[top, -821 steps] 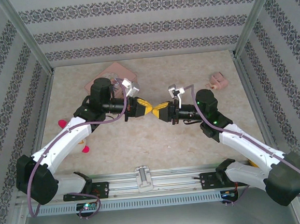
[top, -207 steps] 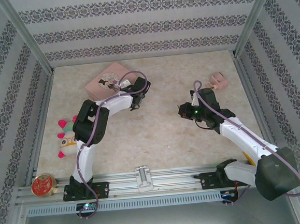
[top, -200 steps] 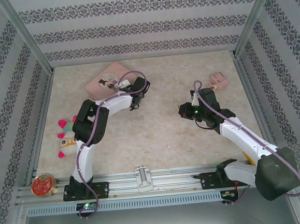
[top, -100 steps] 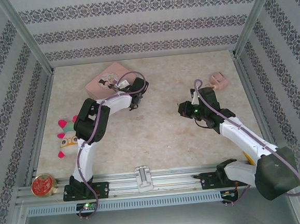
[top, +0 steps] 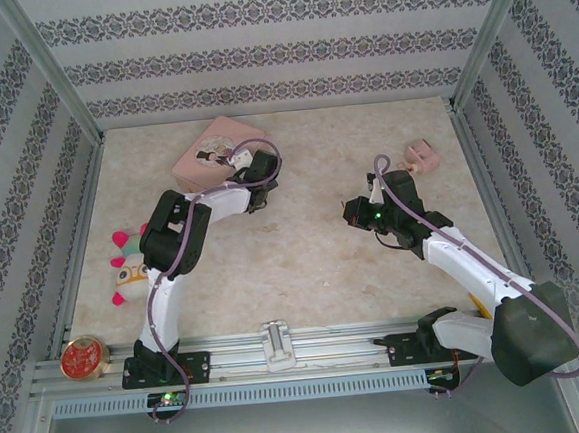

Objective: Unlock the padlock with the key

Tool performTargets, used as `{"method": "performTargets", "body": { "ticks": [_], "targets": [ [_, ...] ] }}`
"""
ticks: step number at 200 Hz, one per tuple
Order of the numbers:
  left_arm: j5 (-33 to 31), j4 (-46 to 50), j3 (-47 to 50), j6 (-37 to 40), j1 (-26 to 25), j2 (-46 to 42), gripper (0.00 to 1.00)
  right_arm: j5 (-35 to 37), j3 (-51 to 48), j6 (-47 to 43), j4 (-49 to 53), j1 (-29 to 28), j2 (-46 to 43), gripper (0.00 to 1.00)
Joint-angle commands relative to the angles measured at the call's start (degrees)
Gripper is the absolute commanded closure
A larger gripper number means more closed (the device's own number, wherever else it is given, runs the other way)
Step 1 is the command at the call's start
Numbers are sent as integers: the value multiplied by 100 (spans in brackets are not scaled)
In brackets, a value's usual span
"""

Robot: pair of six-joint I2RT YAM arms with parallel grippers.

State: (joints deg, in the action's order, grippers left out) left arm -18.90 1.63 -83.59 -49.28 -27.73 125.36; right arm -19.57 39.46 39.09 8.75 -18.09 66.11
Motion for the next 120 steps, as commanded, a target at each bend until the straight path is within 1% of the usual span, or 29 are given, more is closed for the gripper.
{"method": "performTargets", "body": {
  "ticks": [1,20,34,82,120],
  "targets": [
    [845,-235,423,582,3,-205,86,-5,-88,1,-10,38,-71,100],
    [1176,-503,862,745,0,-453,86,32,-71,-41,115,42,-105,100],
    [1539,-745,1227,893,4,-659,86,56,-62,-70,217,42,-158,100],
    [3240,-927,2062,1459,4,-1254,86,173,-157,-112,456,42,-526,100],
    [4354,-764,2726,1578,-3,-1710,79,294,-108,-249,839,-92,-724,100]
  ]
}}
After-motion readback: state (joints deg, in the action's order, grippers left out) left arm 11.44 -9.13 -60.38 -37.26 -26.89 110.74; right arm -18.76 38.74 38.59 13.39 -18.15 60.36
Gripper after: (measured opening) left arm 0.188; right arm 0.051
